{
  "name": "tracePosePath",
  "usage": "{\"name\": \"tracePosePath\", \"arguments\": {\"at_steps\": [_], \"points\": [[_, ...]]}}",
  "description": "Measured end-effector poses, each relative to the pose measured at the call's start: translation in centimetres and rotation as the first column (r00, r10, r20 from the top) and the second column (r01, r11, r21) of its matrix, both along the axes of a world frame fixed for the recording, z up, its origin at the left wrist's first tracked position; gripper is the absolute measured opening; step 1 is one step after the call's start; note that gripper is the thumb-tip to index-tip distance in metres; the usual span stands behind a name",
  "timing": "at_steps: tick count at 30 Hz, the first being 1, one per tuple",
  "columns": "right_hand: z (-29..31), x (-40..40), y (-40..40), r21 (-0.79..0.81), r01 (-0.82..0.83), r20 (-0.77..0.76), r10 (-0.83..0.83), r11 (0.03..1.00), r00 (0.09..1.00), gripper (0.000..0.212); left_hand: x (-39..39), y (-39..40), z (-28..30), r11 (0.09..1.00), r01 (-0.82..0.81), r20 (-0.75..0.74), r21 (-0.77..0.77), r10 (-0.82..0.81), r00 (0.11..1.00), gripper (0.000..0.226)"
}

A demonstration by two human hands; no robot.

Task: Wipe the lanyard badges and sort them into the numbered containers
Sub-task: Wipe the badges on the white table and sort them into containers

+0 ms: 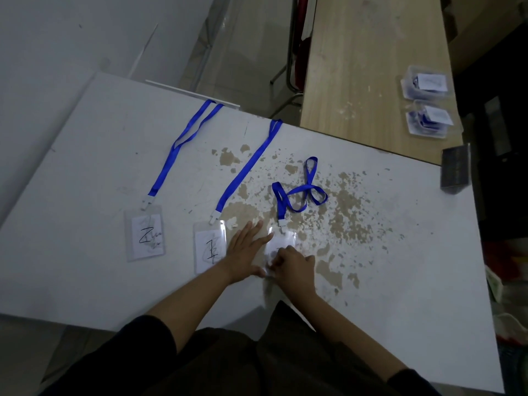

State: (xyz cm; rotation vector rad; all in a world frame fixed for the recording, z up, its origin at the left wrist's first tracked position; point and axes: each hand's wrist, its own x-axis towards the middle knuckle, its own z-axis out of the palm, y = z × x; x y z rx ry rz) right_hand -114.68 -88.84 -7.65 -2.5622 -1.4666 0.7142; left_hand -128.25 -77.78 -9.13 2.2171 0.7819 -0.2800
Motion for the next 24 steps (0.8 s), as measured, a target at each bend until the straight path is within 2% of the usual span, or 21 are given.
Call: {"name": "tracePosePath", "arguments": {"at_steps": [2,4,6,8,10,12,17,21,22,24], "points": [[-0.1,1.0,-0.1,0.008,-0.022,0.062,0.021,1.000,0.998,0.024,-0.1,0.0,0.1,1.000,0.007,-0.006,0.003,-0.007,1.000,0.102],[0.3,2.4,0.8,-0.010,0.095,0.087,-0.094,0.995,0.992,0.019,-0.1,-0.1,0.3,1.000,0.008,-0.008,0.009,-0.008,1.000,0.102],[0.4,3.1,1.2,-0.004,0.202,0.033,-0.201,0.979,0.979,0.018,-0.1,-0.1,0.4,1.000,0.010,-0.006,0.013,-0.010,1.000,0.102],[0.1,2.2,-0.1,-0.009,0.146,0.007,-0.146,0.989,0.989,0.020,-0.1,-0.1,0.3,1.000,0.010,-0.007,0.018,-0.010,1.000,0.103],[-0.1,1.5,-2.1,-0.016,0.036,0.026,-0.036,0.999,0.999,0.024,-0.1,-0.1,0.1,1.000,0.004,-0.002,0.020,-0.004,1.000,0.103],[0.0,2.1,-3.0,-0.020,0.003,0.060,-0.001,1.000,0.998,0.027,-0.1,-0.1,-0.2,1.000,0.001,0.006,0.020,-0.001,1.000,0.104],[0.4,3.4,-0.9,-0.009,0.235,0.035,-0.234,0.972,0.972,0.016,-0.1,-0.1,-0.4,1.000,-0.008,0.015,0.010,0.008,1.000,0.104],[0.1,0.9,-2.0,0.002,0.011,0.046,-0.011,1.000,0.999,0.023,0.0,-0.1,-0.7,1.000,-0.005,0.005,0.019,0.005,1.000,0.106],[0.1,1.3,-1.6,-0.003,0.010,0.062,-0.010,1.000,0.998,0.023,0.0,-0.1,-0.8,1.000,-0.007,0.009,0.017,0.007,1.000,0.106],[0.2,2.7,0.0,0.001,0.137,0.073,-0.137,0.991,0.988,0.020,-0.1,-0.2,-0.8,1.000,-0.017,0.027,0.010,0.017,1.000,0.106]]}}
